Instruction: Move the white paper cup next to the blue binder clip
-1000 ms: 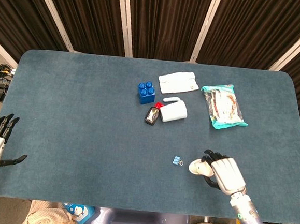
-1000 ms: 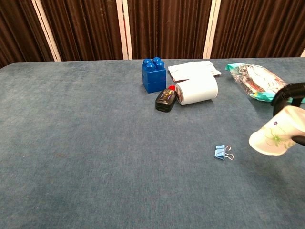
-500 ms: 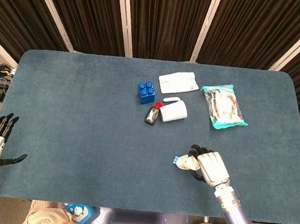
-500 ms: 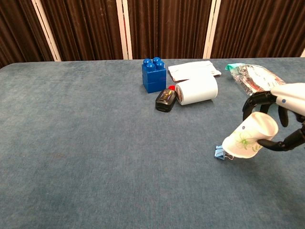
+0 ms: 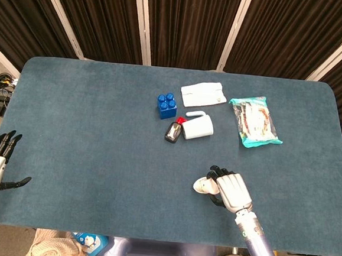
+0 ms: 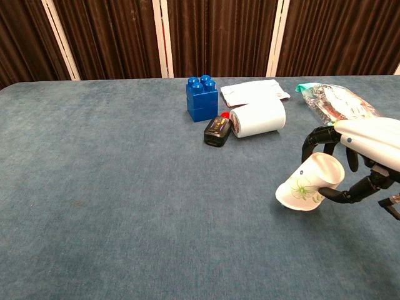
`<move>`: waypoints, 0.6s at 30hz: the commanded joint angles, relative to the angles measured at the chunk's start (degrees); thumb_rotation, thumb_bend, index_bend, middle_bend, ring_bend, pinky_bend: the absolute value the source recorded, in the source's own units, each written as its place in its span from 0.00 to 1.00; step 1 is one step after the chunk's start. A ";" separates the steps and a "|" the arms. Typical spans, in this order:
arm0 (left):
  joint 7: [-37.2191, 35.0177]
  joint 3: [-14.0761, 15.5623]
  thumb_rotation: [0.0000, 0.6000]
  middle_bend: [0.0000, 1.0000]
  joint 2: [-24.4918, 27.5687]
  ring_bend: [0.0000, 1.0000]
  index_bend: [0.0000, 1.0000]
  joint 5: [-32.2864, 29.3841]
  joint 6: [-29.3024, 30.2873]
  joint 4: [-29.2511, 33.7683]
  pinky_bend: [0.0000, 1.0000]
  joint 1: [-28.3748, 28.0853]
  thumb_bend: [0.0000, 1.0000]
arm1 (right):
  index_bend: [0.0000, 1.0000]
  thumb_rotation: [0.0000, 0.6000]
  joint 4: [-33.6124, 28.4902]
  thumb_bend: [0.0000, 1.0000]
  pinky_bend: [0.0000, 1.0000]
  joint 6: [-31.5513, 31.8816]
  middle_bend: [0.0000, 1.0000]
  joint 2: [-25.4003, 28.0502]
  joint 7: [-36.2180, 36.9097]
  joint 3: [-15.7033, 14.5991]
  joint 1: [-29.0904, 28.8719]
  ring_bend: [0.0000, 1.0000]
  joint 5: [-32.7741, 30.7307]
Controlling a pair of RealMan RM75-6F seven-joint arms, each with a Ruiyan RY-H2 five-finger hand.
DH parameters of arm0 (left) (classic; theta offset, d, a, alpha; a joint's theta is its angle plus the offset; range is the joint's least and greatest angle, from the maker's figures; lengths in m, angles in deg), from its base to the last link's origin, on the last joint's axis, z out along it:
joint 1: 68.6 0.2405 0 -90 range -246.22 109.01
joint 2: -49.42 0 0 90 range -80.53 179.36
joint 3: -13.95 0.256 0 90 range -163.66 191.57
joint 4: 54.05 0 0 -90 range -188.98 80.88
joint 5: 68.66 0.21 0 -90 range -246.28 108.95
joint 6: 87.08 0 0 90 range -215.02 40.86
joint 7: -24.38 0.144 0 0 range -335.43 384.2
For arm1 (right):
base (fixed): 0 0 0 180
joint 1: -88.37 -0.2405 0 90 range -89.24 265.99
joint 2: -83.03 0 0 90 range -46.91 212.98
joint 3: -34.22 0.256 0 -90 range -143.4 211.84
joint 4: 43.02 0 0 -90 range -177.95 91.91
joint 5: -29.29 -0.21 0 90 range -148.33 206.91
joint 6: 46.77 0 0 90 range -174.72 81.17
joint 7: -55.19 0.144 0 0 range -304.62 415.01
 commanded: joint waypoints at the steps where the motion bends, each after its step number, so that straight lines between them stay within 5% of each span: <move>1: -0.05 0.03 1.00 0.00 0.04 0.00 0.00 0.02 0.00 0.06 0.00 0.02 0.00 | 0.41 1.00 1.15 0.35 0.52 -0.14 0.27 -0.94 -0.85 0.13 -0.50 0.35 -0.67; 5: -0.08 0.07 1.00 0.00 0.02 0.00 0.00 0.07 0.00 0.06 0.00 0.02 0.00 | 0.38 1.00 2.12 0.35 0.52 -0.30 0.27 -1.81 -1.75 -0.02 -0.89 0.35 -1.45; 9: -0.16 0.05 1.00 0.00 0.05 0.00 0.00 0.03 -0.02 0.09 0.00 0.00 0.00 | 0.18 1.00 2.11 0.35 0.50 -0.40 0.26 -2.21 -3.01 -0.62 -1.04 0.33 -1.92; 13: -0.09 0.07 1.00 0.00 0.08 0.00 0.00 0.07 0.04 0.14 0.00 0.02 0.00 | 0.01 1.00 0.65 0.35 0.41 -0.78 0.14 -2.15 -5.33 -1.05 -1.18 0.22 -3.84; 18: -0.11 0.02 1.00 0.00 0.09 0.00 0.00 -0.03 0.10 0.11 0.00 0.04 0.00 | 0.00 1.00 -2.13 0.35 0.35 0.19 0.06 -1.18 -9.05 -1.47 -1.19 0.15 -5.11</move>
